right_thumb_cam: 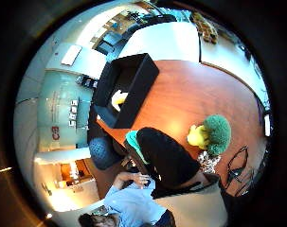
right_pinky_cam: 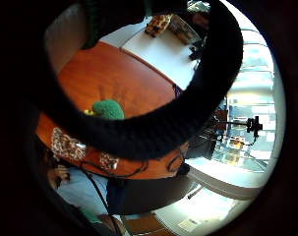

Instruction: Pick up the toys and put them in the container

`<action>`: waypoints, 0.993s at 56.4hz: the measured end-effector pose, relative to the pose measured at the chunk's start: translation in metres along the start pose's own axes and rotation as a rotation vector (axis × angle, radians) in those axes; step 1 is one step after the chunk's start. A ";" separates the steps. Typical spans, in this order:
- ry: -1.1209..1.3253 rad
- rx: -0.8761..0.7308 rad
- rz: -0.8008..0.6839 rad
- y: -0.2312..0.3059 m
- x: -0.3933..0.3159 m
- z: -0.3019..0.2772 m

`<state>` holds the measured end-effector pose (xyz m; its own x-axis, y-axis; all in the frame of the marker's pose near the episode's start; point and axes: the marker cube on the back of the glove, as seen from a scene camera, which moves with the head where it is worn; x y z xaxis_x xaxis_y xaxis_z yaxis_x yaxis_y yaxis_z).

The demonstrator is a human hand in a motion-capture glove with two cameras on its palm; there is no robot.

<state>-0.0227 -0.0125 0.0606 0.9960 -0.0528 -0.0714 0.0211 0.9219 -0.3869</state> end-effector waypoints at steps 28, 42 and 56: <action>0.076 -0.211 0.209 0.020 0.034 0.189; 0.090 -0.265 0.205 0.019 0.036 0.242; 0.105 -0.288 0.207 0.022 0.035 0.243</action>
<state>0.0340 0.0992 0.2735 0.9620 0.0707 -0.2638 -0.2202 0.7722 -0.5960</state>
